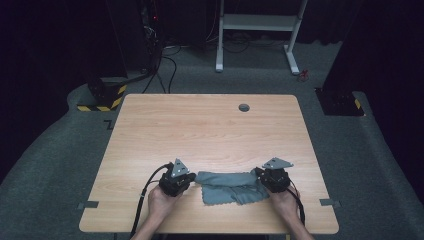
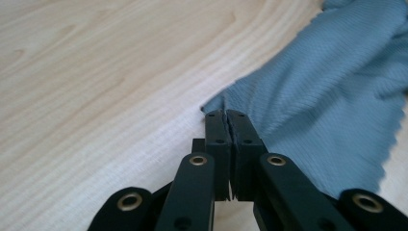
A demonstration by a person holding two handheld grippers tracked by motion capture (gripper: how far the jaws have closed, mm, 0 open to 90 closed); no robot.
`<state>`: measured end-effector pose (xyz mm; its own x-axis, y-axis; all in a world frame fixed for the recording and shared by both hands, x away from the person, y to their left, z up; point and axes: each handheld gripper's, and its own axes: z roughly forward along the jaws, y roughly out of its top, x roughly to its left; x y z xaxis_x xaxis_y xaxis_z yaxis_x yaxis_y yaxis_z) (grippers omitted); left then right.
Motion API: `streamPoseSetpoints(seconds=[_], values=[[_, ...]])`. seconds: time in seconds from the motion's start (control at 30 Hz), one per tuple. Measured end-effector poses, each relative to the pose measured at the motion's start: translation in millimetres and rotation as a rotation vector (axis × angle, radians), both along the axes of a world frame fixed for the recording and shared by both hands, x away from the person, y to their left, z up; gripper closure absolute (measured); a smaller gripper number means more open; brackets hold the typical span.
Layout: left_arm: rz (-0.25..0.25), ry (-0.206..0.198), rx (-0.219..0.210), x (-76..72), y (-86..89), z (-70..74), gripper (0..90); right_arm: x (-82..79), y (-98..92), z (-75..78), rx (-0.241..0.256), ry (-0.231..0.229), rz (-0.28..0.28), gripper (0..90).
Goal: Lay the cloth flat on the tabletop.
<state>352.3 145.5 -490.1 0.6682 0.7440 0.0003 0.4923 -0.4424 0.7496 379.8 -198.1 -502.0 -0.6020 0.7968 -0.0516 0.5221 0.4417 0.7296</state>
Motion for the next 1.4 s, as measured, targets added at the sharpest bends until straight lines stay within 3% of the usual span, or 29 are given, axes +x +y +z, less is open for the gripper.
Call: streamPoseSetpoints(seconds=[0.1,0.2,0.3,0.4,0.53,0.6,0.67,0.73,0.9,1.03,1.2,1.3,1.4], values=[[0.008,0.016,-0.015,5.3,-1.7,0.8,84.3,4.6,-0.8,3.4,0.014,-0.007,-0.008,88.7],[0.024,0.039,0.001,8.9,-5.0,-2.5,67.3,8.9,-0.5,2.2,-0.001,0.017,-0.020,85.7],[0.032,0.060,0.013,11.5,-6.8,-6.9,58.7,11.4,-2.5,1.7,0.021,0.035,-0.037,75.9],[0.044,0.085,0.031,15.4,-9.7,-10.3,65.9,14.3,-1.6,2.7,0.028,0.049,-0.044,68.2],[0.025,0.115,0.078,21.5,-16.4,-18.0,79.8,23.2,1.6,-1.5,0.017,0.103,-0.044,68.6],[0.017,0.115,0.078,22.1,-17.7,-18.9,86.6,26.7,2.7,-6.0,0.006,0.133,-0.033,78.3],[0.016,0.110,0.081,22.2,-18.2,-18.0,88.8,27.0,3.6,-7.5,-0.011,0.134,-0.017,88.5],[0.014,0.102,0.079,22.0,-17.4,-16.2,89.2,27.3,3.1,-7.0,-0.010,0.130,-0.015,89.8],[0.041,0.051,0.048,26.4,-13.7,-4.3,89.2,27.6,2.4,4.0,0.000,0.060,-0.037,90.0],[0.077,0.006,0.085,37.8,-16.6,1.9,87.3,34.0,6.6,13.8,-0.006,0.017,-0.046,89.7],[0.111,0.052,0.117,58.0,-20.8,-7.8,80.6,49.9,13.2,1.1,-0.103,0.067,-0.066,87.1],[0.129,0.074,0.070,54.8,-14.5,-10.0,68.3,48.3,8.2,3.2,-0.063,0.058,-0.074,83.5],[0.130,0.084,0.060,49.1,-10.5,-10.5,60.9,44.3,3.3,8.4,-0.021,0.057,-0.079,78.2]])
